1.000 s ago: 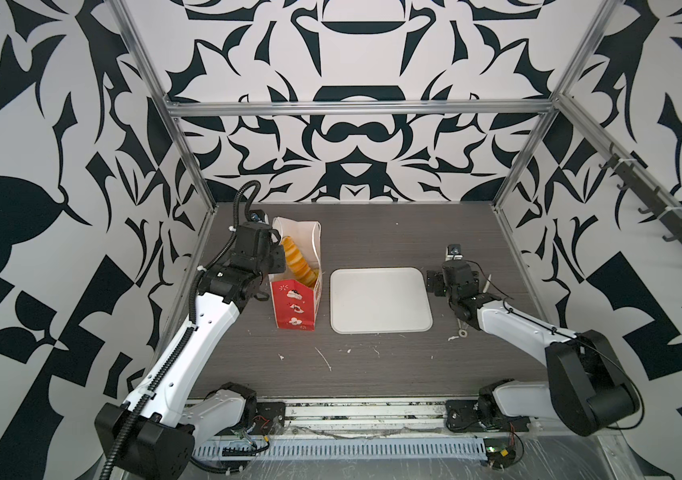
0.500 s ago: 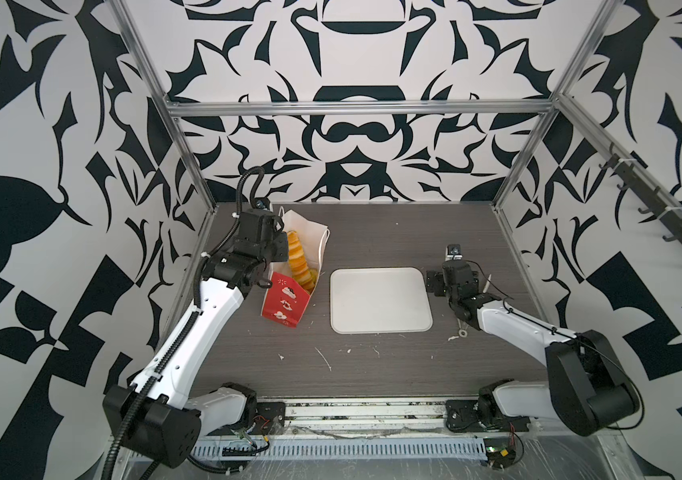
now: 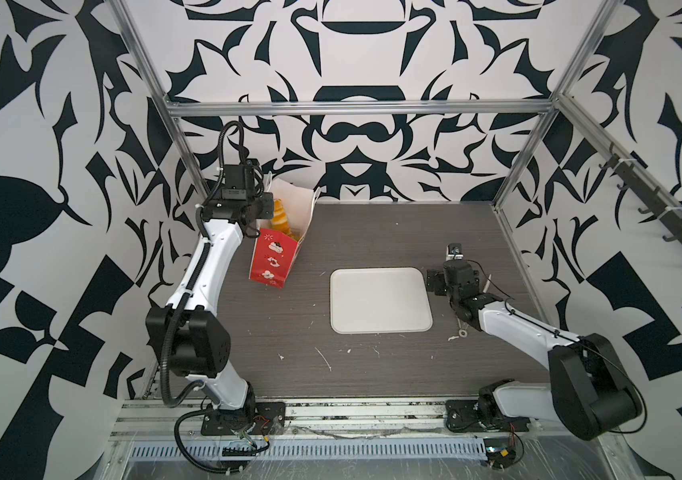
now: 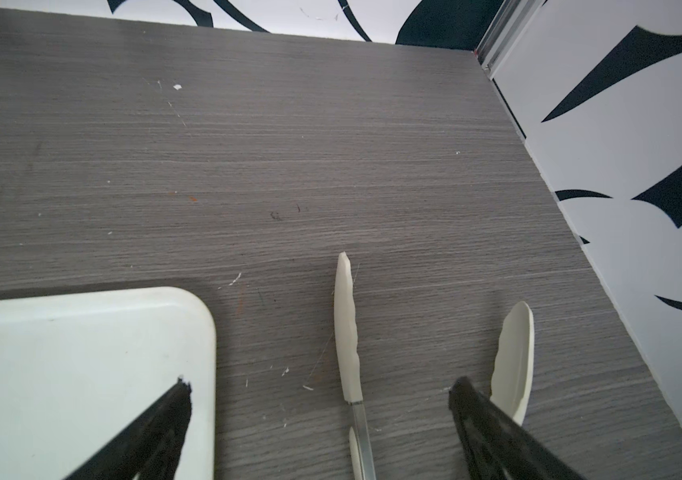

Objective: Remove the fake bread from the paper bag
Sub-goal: 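Grip the bag rim with the left gripper and lift, tilting it toward the tray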

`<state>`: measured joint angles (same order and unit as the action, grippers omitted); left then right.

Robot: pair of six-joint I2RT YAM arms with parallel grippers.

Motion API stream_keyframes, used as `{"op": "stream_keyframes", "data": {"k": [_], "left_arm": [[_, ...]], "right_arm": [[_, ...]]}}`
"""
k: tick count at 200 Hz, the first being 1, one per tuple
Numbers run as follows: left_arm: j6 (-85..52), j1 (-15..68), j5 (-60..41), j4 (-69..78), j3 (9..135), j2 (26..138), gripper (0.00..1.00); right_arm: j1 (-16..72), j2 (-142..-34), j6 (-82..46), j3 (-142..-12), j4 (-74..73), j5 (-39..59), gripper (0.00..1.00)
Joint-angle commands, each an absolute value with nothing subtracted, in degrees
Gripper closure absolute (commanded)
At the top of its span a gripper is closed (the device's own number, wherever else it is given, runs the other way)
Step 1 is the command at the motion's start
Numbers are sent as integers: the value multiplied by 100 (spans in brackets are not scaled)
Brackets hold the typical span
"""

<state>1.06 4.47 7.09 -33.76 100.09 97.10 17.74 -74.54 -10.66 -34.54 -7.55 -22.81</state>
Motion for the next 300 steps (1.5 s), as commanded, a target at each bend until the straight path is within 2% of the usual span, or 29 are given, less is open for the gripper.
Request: {"op": "stream_keyframes", "data": {"k": [1,39,74,156,223,258,300], "left_arm": [[589,224,126,-3429,10869,10098,100],[1131,229,39,-3631,11872,10940,100],[1161,404,-56,-3396,11859,11233,100],[820,1340,-77,-2279,10322,10564,100],[712,2025,-96,-1545,8580,9592,100],[668,2056,-278,-996,7529,9050,100],[574,2056,-444,-695,6874,8647,100]], "right_arm": [[1772,-7277,-1072,-3481,-888,-2391,0],[1775,-7190,-1029,-3404,-971,-2346,0],[1775,-7127,-1011,-3384,-985,-2268,1],[1775,-7145,-1194,-3607,-624,-1888,1],[1708,-6733,-2044,-3811,522,-1829,0],[1201,-6445,-2395,-4034,1599,-1697,0],[490,-6508,-2397,-4289,2627,-1322,0]]}}
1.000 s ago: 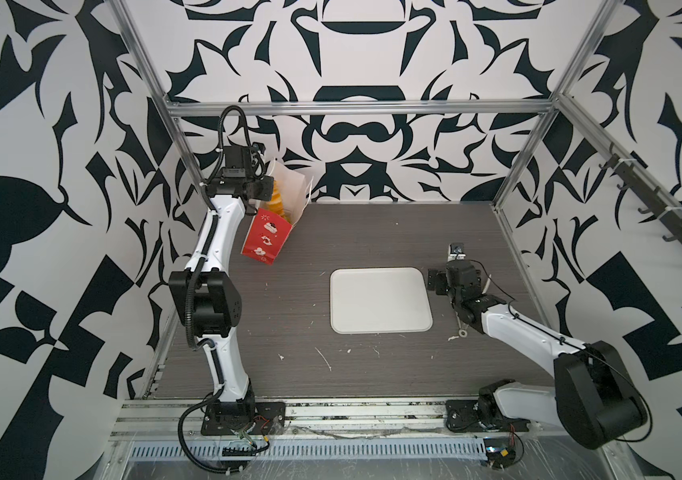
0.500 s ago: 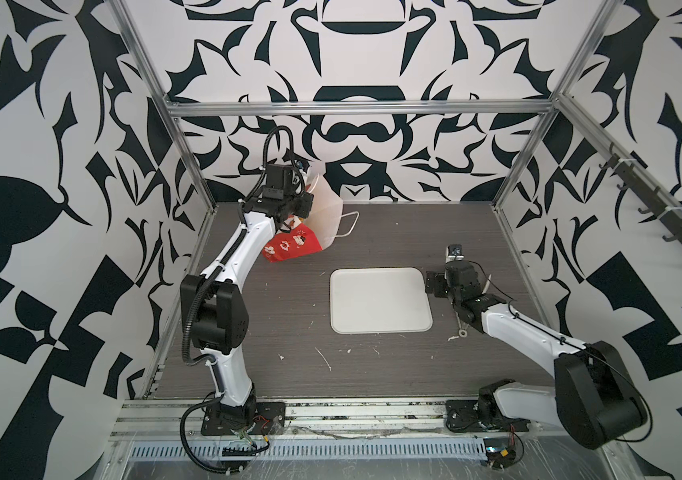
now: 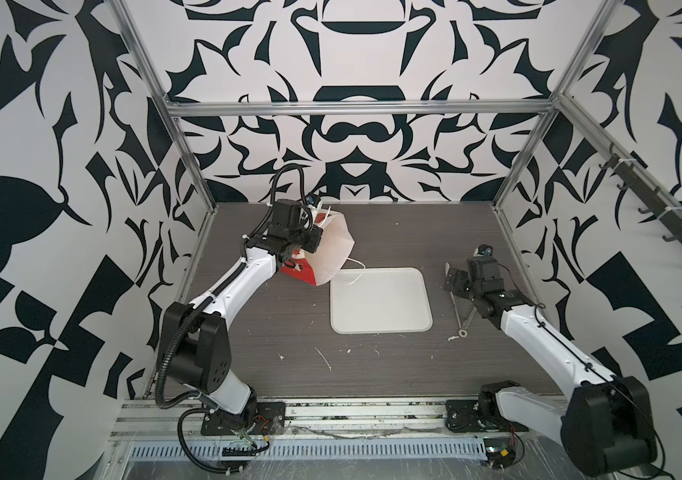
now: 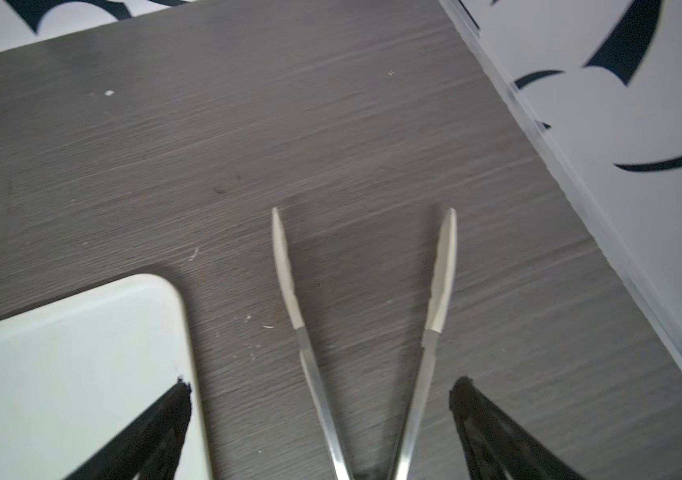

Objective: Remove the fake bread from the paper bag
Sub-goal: 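Grip the bag rim with the left gripper and lift, tilting it toward the tray, then grasp the metal tongs with the right gripper while the left gripper holds the bag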

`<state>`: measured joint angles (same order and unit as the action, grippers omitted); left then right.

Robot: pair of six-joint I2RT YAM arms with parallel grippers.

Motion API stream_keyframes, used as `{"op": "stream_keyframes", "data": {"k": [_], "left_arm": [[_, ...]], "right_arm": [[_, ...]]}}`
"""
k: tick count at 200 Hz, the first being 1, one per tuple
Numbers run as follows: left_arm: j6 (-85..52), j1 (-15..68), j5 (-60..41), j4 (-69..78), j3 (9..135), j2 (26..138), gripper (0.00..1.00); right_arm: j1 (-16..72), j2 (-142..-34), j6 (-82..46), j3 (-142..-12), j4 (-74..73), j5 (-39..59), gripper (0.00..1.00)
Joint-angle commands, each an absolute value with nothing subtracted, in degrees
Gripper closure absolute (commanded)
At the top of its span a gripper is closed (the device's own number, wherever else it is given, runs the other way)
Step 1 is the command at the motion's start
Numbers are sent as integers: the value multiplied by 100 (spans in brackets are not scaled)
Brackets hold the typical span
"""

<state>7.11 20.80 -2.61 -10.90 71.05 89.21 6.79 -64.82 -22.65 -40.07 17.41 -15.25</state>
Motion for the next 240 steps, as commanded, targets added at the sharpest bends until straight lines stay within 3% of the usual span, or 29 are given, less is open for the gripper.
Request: {"op": "stream_keyframes", "data": {"k": [1,46,152,240], "left_arm": [[568,2056,-451,-690,6860,8643,100],[475,2053,-700,-465,6640,8501,100],[541,2048,-703,-301,6366,8242,100],[483,2012,-897,-98,6251,8235,100]], "right_arm": [[483,-6519,-2398,-4293,2654,-1325,0],[175,-7008,-2509,-4140,2790,-382,0],[-372,-8420,-2342,-4392,2841,432,3],[-414,-9123,-2052,-4883,3118,409,11]]}}
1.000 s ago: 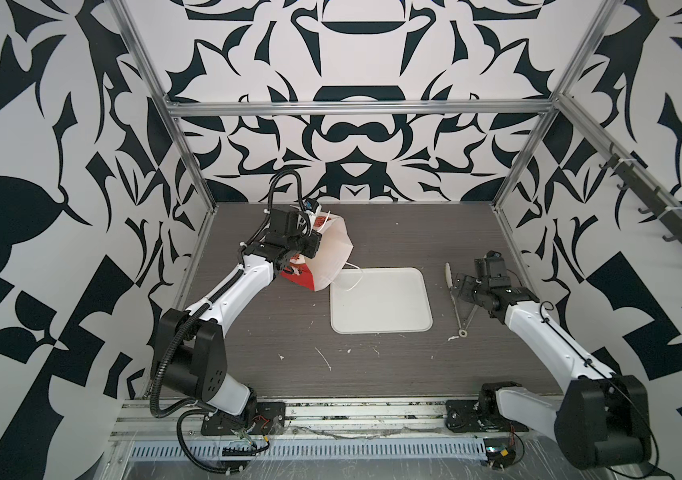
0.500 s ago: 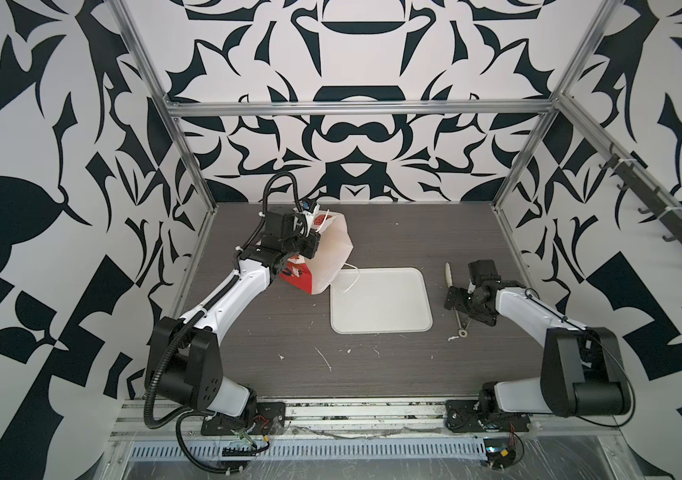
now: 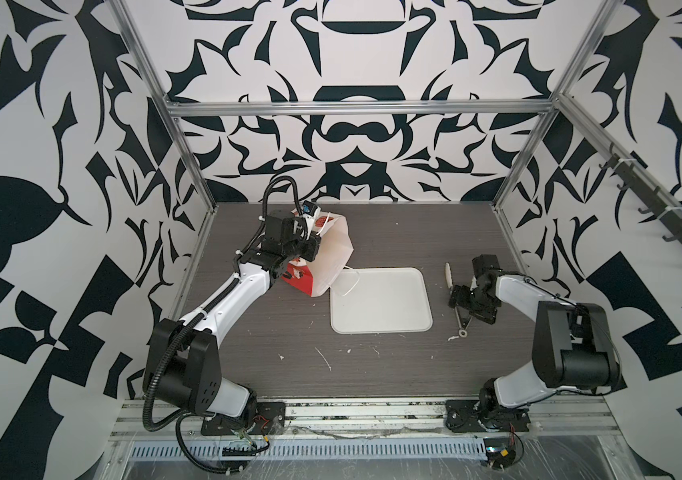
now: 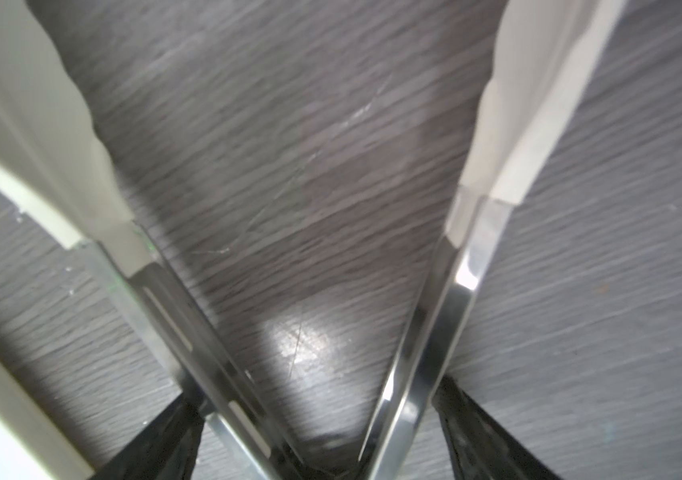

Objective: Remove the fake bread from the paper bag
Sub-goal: 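Grasp the metal tongs with the right gripper while the left gripper holds the bag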

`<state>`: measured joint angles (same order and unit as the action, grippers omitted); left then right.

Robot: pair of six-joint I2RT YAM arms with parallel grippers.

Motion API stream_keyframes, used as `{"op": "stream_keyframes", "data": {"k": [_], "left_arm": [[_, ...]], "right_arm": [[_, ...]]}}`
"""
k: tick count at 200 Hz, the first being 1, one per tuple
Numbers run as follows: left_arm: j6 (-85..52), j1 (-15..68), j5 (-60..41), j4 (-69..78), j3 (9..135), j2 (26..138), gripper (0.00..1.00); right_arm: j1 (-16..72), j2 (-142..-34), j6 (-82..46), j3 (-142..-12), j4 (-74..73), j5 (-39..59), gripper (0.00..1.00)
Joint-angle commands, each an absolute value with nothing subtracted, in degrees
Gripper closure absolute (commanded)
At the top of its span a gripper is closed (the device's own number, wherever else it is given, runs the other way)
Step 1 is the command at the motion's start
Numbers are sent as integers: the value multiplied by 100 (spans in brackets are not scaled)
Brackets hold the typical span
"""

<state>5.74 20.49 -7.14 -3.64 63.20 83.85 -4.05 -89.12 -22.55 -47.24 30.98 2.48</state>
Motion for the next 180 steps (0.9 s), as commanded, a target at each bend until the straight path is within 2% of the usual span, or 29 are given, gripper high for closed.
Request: {"op": "stream_keyframes", "data": {"k": [1,50,80,106,131,140,161,180], "left_arm": [[479,2008,-897,-93,6250,8235,100],[439,1946,-995,9,6181,8258,100],[439,1911,-1017,44,6131,8191,100],[438,1871,-1021,70,6076,8129,100],[423,1848,-1024,94,6032,8096,100],[422,1845,-1021,97,6025,8103,100],[420,1837,-1027,97,6012,8077,100],[413,1837,-1021,97,6014,8060,100]], "right_arm": [[-414,-9136,-2046,-4889,3124,411,11],[-316,-9396,-1923,-5012,3292,407,13],[-187,-9479,-1883,-5066,3382,314,21],[-150,-9450,-1880,-5049,3410,280,35],[-132,-9400,-1888,-5010,3377,307,52],[-132,-9359,-1882,-4993,3373,300,60],[-80,-9195,-1886,-4954,3332,238,85],[97,-8864,-1793,-4912,3175,232,95]]}}
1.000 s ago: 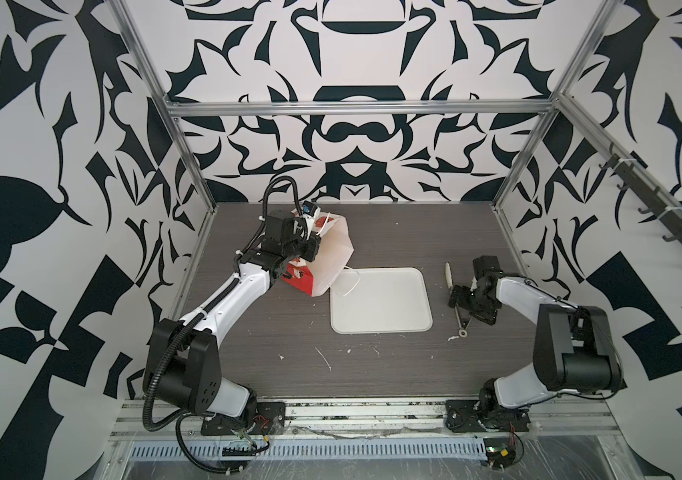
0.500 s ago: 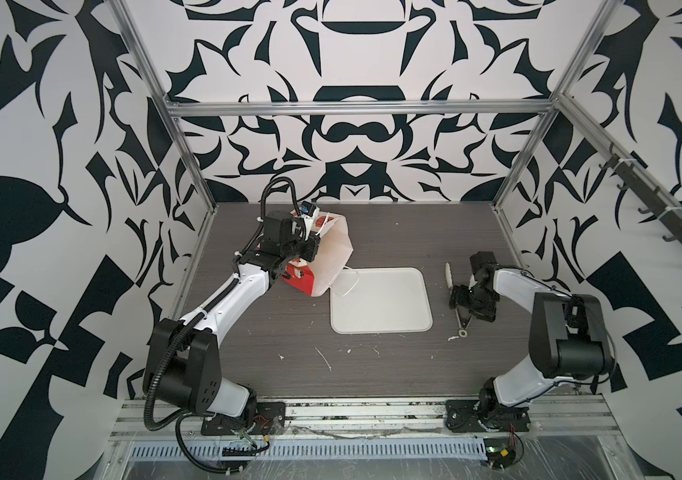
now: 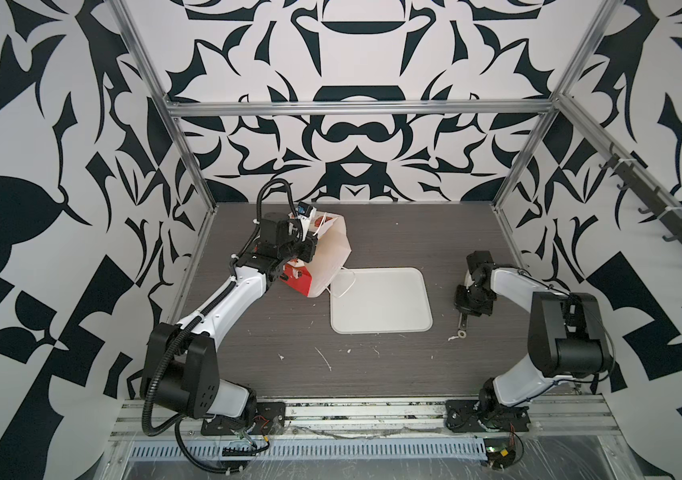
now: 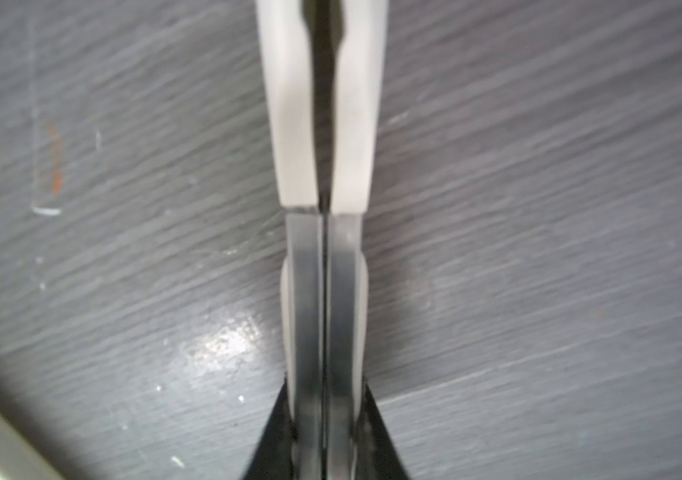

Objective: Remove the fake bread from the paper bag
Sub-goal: 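Grasp the metal tongs with the right gripper while the left gripper holds the bag, then insert the held tongs into the bag mouth toward the bread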

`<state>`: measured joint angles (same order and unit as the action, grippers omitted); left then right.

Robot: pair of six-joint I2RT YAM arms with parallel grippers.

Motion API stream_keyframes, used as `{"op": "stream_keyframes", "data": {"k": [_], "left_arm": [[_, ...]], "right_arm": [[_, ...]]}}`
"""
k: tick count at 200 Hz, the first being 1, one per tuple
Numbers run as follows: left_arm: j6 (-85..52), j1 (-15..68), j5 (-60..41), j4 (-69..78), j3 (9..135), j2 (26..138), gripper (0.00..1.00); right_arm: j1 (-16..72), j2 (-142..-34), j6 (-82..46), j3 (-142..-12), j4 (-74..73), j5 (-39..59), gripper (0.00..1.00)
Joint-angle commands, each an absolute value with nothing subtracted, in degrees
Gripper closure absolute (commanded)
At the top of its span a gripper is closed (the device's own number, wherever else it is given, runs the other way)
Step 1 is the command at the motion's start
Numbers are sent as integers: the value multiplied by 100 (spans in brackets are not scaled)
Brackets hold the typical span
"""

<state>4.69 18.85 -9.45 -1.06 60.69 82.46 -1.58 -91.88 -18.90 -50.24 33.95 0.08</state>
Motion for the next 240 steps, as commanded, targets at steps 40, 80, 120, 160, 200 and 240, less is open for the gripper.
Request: {"op": "stream_keyframes", "data": {"k": [40,80,120,160,200,240], "left_arm": [[422,1837,-1025,44,6001,8051,100],[387,1837,-1053,18,5946,8077,100],[326,1935,-851,68,5872,8147,100],[659,2610,173,167,5755,8117,100],[898,3033,1035,321,5728,8006,100],[1348,3225,1340,350,5631,8014,100]], "right_arm": [[1058,-8157,-1271,-5366,3206,1036,100],[2327,-8086,-1045,-6440,3409,1730,100],[3418,-8513,-655,-7220,3781,2059,96],[3726,-8823,-691,-7131,3499,2534,90],[3734,-8833,-641,-7017,3571,2654,85],[3735,-9057,-851,-6972,3367,2746,73]]}}
